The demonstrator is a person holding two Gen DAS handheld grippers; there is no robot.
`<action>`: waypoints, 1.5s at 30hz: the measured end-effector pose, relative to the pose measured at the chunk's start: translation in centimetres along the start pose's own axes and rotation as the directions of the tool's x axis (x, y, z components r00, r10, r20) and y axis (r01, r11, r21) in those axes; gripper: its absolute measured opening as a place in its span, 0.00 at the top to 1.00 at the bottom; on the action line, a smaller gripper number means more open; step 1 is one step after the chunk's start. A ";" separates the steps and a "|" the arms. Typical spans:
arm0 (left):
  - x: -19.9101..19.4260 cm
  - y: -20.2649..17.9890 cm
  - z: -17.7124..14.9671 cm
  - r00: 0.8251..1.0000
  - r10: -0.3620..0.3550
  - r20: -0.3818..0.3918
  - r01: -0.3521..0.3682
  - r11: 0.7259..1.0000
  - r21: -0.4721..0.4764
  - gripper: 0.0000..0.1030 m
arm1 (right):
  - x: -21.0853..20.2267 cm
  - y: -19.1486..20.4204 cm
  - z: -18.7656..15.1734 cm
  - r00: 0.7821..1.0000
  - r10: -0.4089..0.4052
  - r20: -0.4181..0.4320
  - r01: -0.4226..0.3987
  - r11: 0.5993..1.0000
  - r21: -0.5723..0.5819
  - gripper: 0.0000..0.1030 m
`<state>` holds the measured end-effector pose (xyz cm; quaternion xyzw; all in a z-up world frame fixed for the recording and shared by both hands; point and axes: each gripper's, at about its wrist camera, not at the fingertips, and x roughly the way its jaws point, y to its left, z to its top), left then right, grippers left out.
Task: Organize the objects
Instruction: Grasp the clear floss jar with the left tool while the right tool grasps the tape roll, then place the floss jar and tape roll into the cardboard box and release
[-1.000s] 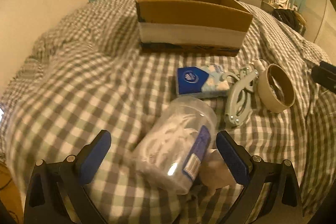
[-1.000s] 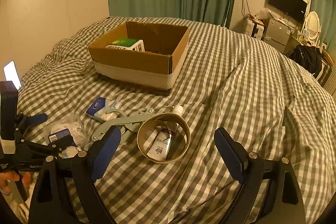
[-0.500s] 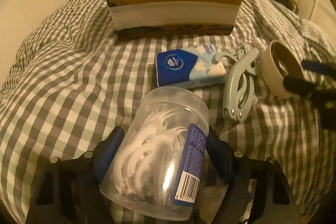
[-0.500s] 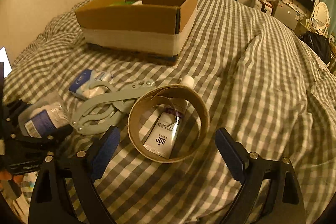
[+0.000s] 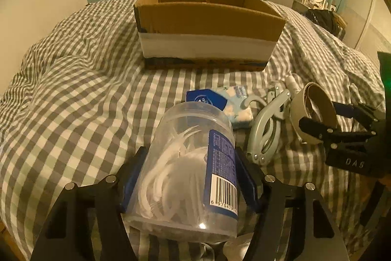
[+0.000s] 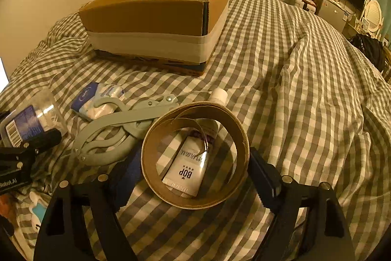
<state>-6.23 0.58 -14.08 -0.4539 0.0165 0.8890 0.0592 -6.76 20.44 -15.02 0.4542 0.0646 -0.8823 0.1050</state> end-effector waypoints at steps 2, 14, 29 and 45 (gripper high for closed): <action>-0.4 -0.1 0.1 1.000 0.002 0.009 -0.002 1.000 0.002 0.33 | -0.6 0.1 -0.1 1.000 -0.002 0.013 0.002 1.000 -0.003 0.21; -4.1 -0.6 1.6 0.996 -0.022 0.088 0.023 1.000 -0.010 0.39 | -6.0 1.2 1.0 0.992 0.012 0.127 -0.007 0.999 -0.036 0.22; -5.7 -1.0 11.4 0.971 -0.004 0.241 0.002 1.000 0.007 0.39 | -10.0 2.2 8.5 0.959 0.058 0.278 -0.030 0.994 -0.103 0.22; 2.2 -0.3 23.3 0.963 0.023 0.270 -0.034 0.999 0.038 0.39 | -4.4 -0.7 20.4 0.943 0.110 0.314 -0.098 0.994 -0.053 0.23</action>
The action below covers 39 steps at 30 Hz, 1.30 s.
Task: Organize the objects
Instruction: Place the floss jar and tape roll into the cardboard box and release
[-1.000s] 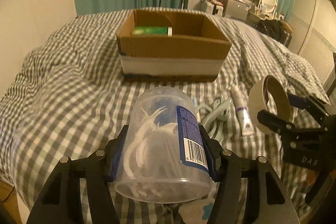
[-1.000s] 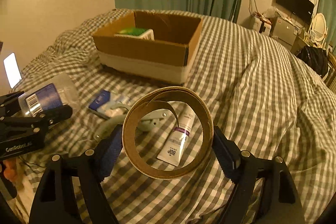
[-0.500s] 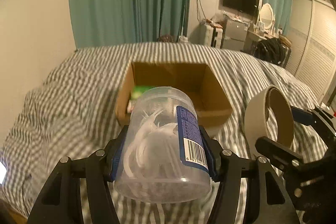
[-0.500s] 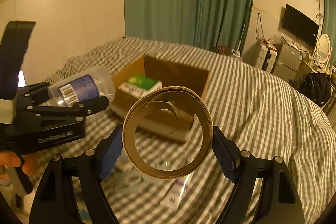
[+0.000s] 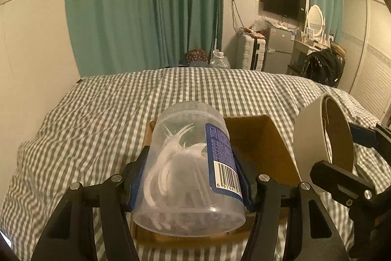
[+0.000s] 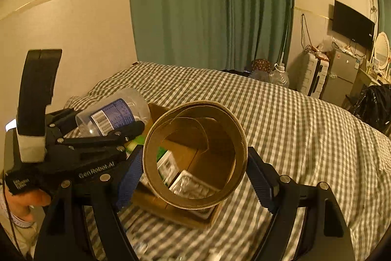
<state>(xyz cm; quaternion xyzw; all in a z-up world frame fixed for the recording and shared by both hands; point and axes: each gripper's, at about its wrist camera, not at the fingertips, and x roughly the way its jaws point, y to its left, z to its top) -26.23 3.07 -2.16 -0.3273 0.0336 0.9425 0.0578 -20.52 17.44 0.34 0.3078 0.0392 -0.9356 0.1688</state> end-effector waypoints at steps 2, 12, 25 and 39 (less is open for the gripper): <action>1.5 -0.4 0.2 1.000 0.003 -0.012 -0.003 1.000 0.010 0.39 | 1.6 -0.6 0.6 1.000 -0.001 -0.008 0.001 1.000 0.003 0.23; 6.6 -0.3 -0.4 0.997 -0.024 -0.073 0.026 0.999 0.024 0.39 | 8.0 -2.9 -0.1 0.998 0.021 -0.059 -0.018 0.998 0.058 0.23; 6.9 -0.5 -1.2 0.996 -0.009 -0.092 0.012 0.999 0.031 0.33 | 7.6 -3.0 -0.8 0.998 0.061 -0.026 -0.058 0.994 0.097 0.13; -2.5 0.4 0.4 0.999 0.046 0.001 -0.046 0.999 -0.011 0.06 | -3.6 -1.4 1.5 0.996 -0.045 0.080 0.043 0.999 0.034 0.11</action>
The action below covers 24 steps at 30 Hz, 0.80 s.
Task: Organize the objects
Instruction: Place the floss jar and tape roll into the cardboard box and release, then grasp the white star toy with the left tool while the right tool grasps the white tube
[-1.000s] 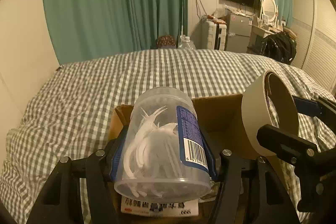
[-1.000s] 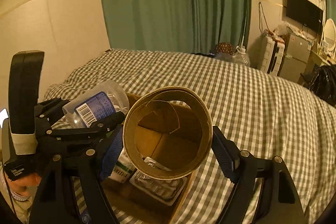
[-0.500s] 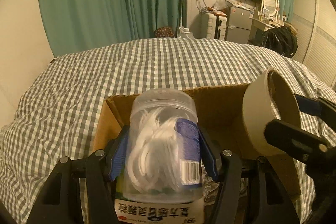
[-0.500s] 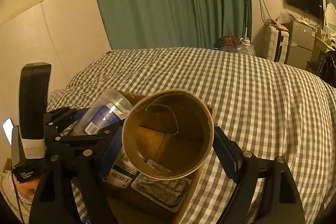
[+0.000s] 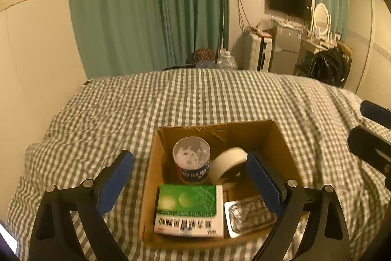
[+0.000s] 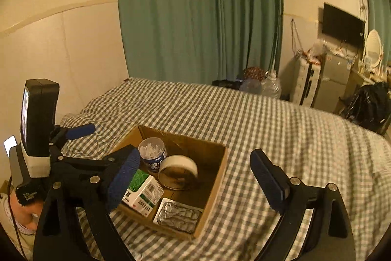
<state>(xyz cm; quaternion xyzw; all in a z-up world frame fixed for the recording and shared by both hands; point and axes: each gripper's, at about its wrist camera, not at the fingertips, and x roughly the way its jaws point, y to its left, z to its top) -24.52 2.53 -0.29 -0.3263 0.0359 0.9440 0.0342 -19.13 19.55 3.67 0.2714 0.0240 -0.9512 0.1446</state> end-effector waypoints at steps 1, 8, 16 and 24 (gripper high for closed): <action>-1.0 0.1 -0.1 1.000 0.003 0.005 -0.003 1.000 -0.003 0.06 | -0.8 0.1 0.1 1.000 -0.007 0.005 0.007 1.000 -0.004 0.11; -6.9 1.1 -2.5 1.000 0.024 0.014 -0.024 0.999 -0.026 0.06 | -8.3 1.3 -0.7 0.996 -0.073 0.044 0.076 0.995 -0.059 0.11; -13.0 1.0 -8.0 0.998 0.065 0.021 -0.064 0.997 -0.042 0.06 | -14.4 2.7 -5.3 0.989 -0.142 0.039 0.145 0.987 -0.071 0.11; -14.5 -1.0 -16.2 0.996 0.072 -0.052 -0.075 0.995 -0.061 0.06 | -16.1 4.2 -12.8 0.982 -0.188 -0.024 0.187 0.981 -0.040 0.11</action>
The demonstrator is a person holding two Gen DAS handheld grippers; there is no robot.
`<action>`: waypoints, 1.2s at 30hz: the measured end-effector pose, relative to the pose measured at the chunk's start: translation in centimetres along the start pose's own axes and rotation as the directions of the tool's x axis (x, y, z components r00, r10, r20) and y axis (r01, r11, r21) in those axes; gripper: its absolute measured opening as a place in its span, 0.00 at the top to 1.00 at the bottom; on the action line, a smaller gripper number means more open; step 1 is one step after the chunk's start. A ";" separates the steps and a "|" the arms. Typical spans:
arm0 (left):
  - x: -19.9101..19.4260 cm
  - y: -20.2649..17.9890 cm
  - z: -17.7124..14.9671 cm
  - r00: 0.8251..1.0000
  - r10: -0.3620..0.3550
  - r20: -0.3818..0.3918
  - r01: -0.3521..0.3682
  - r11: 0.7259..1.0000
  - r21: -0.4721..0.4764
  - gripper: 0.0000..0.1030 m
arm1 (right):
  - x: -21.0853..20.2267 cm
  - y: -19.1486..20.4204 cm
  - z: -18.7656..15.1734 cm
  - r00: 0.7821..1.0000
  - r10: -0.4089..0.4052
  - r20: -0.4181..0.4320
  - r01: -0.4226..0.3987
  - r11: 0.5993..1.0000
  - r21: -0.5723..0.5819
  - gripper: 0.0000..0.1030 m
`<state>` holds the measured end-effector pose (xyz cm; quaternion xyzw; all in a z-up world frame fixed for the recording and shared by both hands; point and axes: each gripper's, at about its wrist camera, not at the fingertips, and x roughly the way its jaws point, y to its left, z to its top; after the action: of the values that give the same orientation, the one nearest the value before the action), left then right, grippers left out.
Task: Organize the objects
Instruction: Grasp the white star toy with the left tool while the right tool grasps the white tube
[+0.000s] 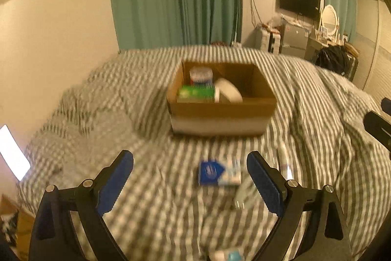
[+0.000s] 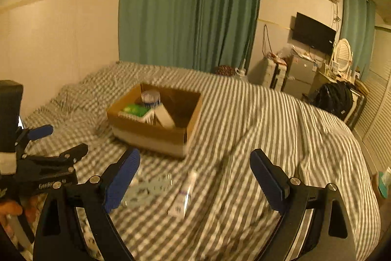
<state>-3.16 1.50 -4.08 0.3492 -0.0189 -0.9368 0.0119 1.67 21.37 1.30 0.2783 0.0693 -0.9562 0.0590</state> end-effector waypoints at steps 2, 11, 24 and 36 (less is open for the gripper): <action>0.3 -0.5 -2.1 0.999 0.010 -0.032 -0.009 1.000 0.003 0.06 | 0.1 0.3 -1.3 1.000 0.004 -0.023 -0.004 1.000 0.010 0.11; 0.4 -2.3 -9.1 0.994 0.038 -0.103 -0.033 0.998 0.050 0.06 | 1.0 1.7 -6.6 0.993 -0.003 -0.116 0.010 0.998 0.065 0.11; 3.5 -6.2 -13.8 0.961 -0.025 -0.276 0.061 0.990 0.124 0.51 | 2.7 1.0 -10.2 0.982 -0.028 -0.186 0.042 0.996 0.076 0.11; 1.9 -3.1 -8.7 0.990 -0.073 -0.118 0.073 0.997 -0.007 0.52 | 6.4 1.0 -9.9 0.976 0.001 -0.216 0.013 0.998 0.066 0.11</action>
<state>1.08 4.25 -12.07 0.4045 -0.0041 -0.9143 -0.0209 1.63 21.53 -10.51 0.3824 0.0442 -0.9221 0.0390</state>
